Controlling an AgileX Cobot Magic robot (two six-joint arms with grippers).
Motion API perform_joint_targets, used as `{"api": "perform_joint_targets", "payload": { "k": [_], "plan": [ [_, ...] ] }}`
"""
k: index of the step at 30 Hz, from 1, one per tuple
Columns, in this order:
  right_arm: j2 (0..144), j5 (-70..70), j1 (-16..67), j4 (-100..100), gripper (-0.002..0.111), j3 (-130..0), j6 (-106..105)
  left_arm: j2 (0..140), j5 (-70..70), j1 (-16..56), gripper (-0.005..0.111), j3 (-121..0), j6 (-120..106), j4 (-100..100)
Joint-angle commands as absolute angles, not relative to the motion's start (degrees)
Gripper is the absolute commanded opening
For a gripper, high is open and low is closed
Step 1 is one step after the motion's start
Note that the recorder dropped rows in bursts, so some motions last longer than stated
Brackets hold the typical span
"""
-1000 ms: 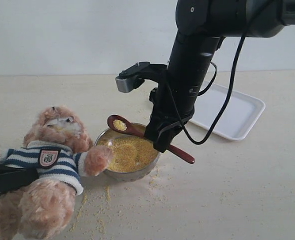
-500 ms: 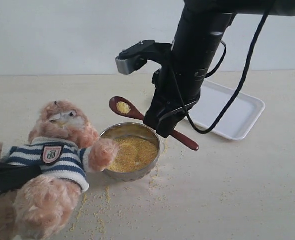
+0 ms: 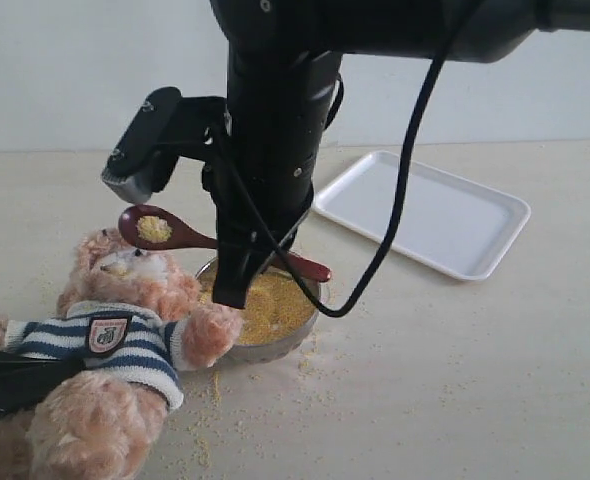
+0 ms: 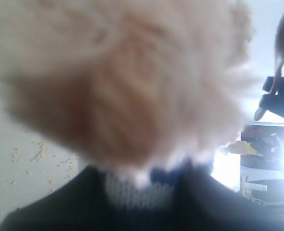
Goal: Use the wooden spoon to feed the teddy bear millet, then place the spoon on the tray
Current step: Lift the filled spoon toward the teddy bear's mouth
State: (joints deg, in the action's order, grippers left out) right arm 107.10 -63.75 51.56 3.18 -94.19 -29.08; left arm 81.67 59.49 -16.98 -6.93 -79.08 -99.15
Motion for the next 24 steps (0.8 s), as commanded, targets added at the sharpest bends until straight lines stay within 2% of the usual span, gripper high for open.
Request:
{"api": "perform_joint_targets", "payload": {
  "k": [1, 14, 24],
  "plan": [
    [108.45, -62.56, 52.26, 3.89, 0.0, -97.09, -28.27, 81.61, 61.12, -17.07, 0.005, -6.75, -79.03, -99.95],
    [115.21, -63.43, 57.13, 20.0, 0.0, -101.6, -24.92, 81.61, 61.41, -17.07, 0.005, -6.75, -79.03, -99.95],
    [115.49, -62.78, 58.88, 24.06, 0.0, -101.6, -23.14, 81.61, 61.65, -17.07, 0.005, -6.75, -79.51, -99.95]
  ]
}}
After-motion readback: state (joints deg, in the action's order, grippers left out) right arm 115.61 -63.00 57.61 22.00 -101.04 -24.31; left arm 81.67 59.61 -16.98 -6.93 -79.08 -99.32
